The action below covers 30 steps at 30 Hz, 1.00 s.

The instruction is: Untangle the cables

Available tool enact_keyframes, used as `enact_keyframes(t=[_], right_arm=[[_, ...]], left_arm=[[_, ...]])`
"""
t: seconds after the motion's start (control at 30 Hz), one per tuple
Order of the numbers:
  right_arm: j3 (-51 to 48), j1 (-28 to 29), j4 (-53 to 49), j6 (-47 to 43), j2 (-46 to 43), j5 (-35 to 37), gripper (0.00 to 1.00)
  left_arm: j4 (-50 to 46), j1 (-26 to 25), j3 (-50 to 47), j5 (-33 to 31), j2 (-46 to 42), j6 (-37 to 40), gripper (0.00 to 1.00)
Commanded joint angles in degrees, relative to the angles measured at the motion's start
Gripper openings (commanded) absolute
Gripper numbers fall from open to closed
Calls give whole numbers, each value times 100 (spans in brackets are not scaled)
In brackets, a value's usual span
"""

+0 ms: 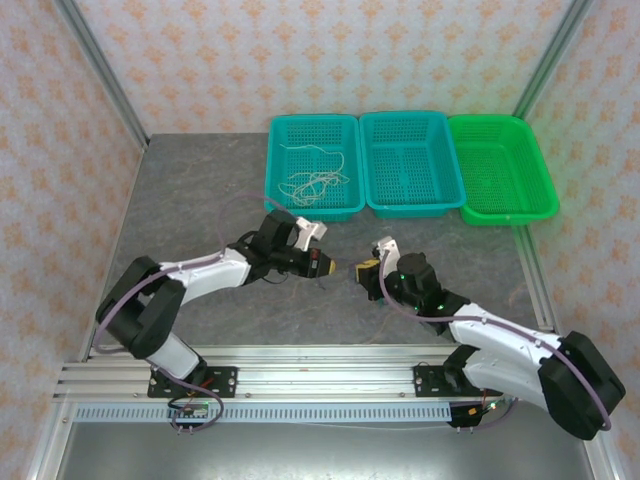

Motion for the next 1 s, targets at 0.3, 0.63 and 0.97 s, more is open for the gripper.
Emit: enact_keyframes(t=[0.3,0.63,0.97], right_arm=[[158,-484,-1089,3387,1152,3492,20],[549,-1065,-2133,4205,1407,3563,29],[386,-1610,-2808,5423,686,3607,43]], left_arm=[[-1151,174,-24,-2448,-3062,57,0],[-1853,362,-90,-3217,-3757,-31,0],[-2857,1181,-292,-4078,-4357,-493,0]])
